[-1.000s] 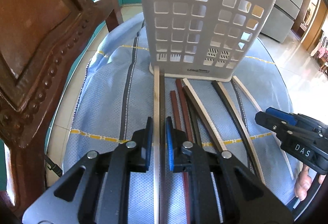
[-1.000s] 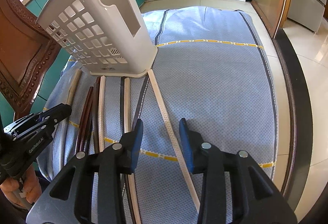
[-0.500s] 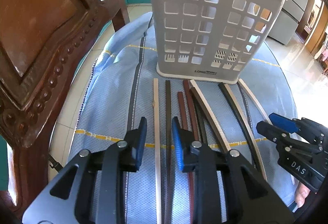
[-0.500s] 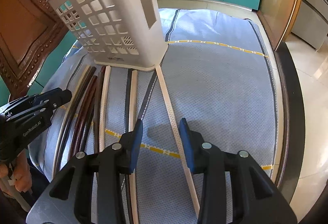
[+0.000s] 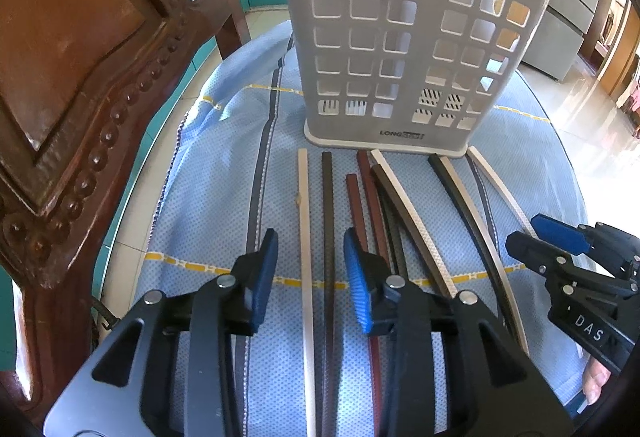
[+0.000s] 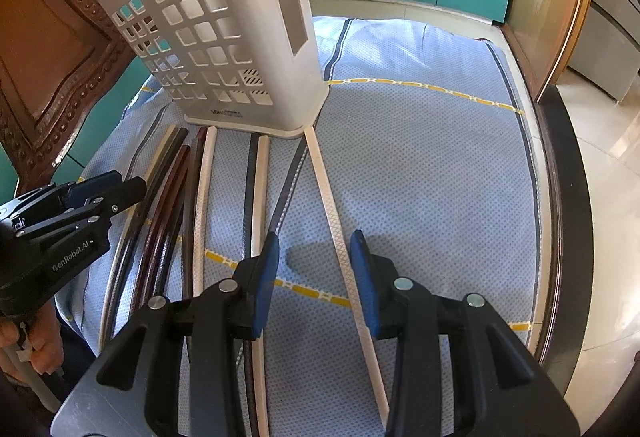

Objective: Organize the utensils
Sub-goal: 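Close the left tool on a light chopstick while the right tool closes on another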

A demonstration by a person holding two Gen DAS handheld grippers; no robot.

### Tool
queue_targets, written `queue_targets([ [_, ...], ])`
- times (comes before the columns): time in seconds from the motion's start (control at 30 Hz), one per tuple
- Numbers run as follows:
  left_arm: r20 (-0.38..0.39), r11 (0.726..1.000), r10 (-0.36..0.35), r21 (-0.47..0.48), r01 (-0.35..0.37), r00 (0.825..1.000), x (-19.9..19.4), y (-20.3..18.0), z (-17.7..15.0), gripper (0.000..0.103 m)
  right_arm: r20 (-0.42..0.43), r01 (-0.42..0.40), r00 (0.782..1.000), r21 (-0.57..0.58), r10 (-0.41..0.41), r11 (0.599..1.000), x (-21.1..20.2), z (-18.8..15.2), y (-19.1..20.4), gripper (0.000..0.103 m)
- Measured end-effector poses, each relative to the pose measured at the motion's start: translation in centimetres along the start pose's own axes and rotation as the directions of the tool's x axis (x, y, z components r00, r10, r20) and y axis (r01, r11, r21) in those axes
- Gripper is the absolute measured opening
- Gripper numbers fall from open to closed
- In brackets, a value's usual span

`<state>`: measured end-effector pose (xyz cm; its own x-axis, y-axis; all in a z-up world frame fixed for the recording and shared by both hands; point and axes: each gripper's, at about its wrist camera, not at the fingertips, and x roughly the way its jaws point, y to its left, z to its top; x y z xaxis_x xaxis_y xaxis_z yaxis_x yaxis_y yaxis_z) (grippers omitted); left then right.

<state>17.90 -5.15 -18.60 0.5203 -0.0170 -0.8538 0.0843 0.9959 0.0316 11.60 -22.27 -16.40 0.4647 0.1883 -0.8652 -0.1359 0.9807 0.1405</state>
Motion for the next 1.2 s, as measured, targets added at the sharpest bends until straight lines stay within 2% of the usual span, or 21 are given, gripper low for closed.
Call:
queue_targets([
  [0.07,-0.002,1.0,-0.001,-0.001,0.001,1.0,0.1,0.1,0.0,0.035,-0.002,0.002,1.0,0.014,-0.002,1.0,0.1,0.0,-0.1,0.024],
  [0.13,-0.003,1.0,0.002,0.001,-0.002,1.0,0.3,0.1,-0.1,0.035,-0.01,-0.009,1.0,0.041,0.01,0.999,0.1,0.1,-0.7,0.009],
  [0.17,-0.003,1.0,0.003,0.002,-0.003,1.0,0.3,0.1,-0.1,0.035,-0.012,-0.016,1.0,0.054,0.017,0.998,0.1,0.1,-0.9,0.008],
  [0.3,-0.005,1.0,0.005,0.0,-0.005,1.0,0.5,0.1,0.0,0.035,-0.015,-0.053,0.998,0.096,0.054,0.994,0.0,0.1,-1.7,0.007],
  [0.87,-0.005,1.0,-0.003,-0.003,0.003,1.0,0.7,0.5,-0.1,0.036,0.018,-0.042,0.999,0.093,0.04,0.995,-0.8,0.2,-1.8,0.007],
  [1.2,-0.032,0.999,-0.04,-0.034,0.039,0.999,1.2,2.1,0.5,0.036,0.009,-0.04,0.999,0.104,0.039,0.994,-0.4,0.6,-2.1,0.014],
])
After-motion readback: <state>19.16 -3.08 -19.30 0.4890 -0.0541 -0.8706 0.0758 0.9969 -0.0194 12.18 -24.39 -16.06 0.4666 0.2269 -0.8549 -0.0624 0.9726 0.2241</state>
